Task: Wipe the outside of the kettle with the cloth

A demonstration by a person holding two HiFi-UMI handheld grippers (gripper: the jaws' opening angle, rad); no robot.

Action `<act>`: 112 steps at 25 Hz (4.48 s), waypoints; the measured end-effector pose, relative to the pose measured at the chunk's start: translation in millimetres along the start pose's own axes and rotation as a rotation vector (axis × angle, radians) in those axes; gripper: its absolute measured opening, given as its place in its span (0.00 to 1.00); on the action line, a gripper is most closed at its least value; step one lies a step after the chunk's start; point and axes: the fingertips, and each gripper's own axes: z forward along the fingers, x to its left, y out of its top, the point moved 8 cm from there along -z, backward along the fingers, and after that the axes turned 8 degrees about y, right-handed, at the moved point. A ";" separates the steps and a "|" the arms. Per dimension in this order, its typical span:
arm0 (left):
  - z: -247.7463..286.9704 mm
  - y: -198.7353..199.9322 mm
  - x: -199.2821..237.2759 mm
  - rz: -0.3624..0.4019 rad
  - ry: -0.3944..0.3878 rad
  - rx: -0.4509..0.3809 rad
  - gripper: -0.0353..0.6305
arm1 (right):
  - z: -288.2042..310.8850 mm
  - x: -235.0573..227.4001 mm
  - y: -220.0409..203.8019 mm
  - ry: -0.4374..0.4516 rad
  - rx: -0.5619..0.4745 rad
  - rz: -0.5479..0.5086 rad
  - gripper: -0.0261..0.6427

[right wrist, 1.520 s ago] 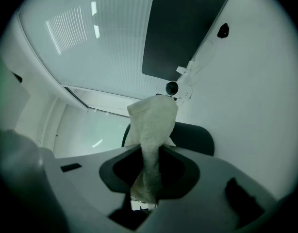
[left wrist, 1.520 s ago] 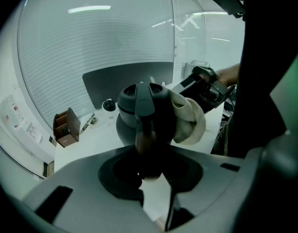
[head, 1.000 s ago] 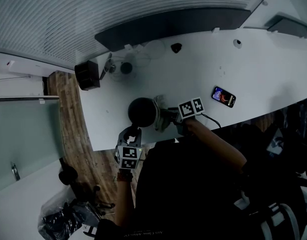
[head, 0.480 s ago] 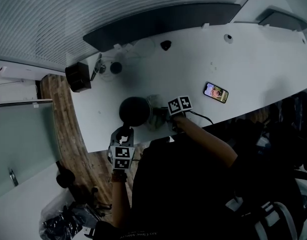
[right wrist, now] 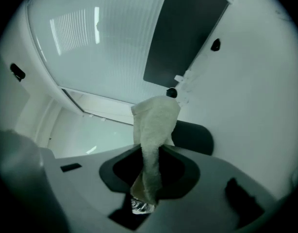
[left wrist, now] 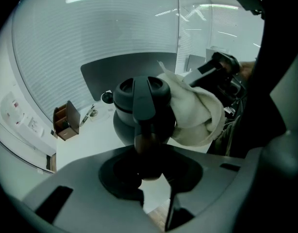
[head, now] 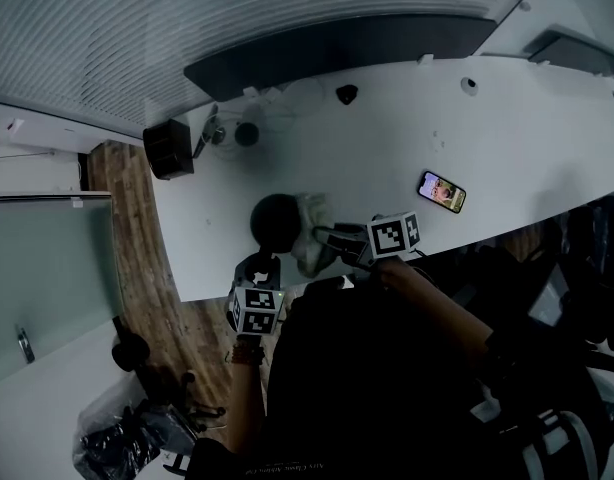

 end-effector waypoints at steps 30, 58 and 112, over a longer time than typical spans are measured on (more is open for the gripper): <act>6.0 8.2 -3.2 0.073 -0.153 0.087 0.21 | 21.4 -123.9 -51.9 -0.335 -0.074 0.235 0.17; 8.0 10.0 2.5 0.166 -0.265 0.106 0.21 | 31.6 1.0 -65.3 -0.129 -0.405 0.171 0.17; 11.0 9.1 23.5 0.429 -0.459 0.121 0.22 | 89.3 -66.8 -131.0 -0.362 -0.341 0.213 0.17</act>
